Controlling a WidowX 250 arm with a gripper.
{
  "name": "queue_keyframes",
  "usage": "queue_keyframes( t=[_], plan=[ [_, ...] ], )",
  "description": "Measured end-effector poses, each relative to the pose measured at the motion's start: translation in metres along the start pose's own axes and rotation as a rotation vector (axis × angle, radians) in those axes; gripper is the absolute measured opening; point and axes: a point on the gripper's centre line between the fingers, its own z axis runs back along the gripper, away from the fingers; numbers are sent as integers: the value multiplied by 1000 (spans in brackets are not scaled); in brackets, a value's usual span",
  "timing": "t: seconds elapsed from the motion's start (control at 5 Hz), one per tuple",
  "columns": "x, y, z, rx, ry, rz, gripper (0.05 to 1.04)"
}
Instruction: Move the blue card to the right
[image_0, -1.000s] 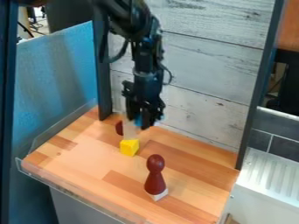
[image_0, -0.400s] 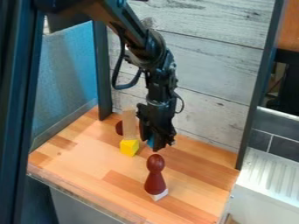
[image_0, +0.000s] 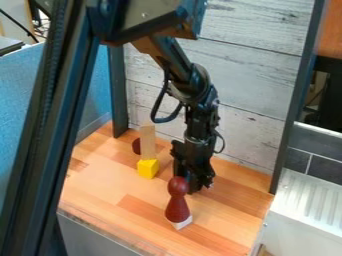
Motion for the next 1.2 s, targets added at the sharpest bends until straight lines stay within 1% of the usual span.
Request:
queue_keyframes(
  t=[0.2, 0.4, 0.6, 0.8, 1.0, 1.2],
  plan=[
    [7, 0, 2, -16, -13, 15, 608],
    [12, -2, 2, -28, -40, 32, 902],
    [8, 0, 7, -63, -46, 52, 1005],
    [6, 14, 38, -84, -84, 90, 1001],
    [0, 25, 76, -121, -97, 117, 1001],
    [-7, 45, 116, -145, -118, 160, 1001]
  ],
)
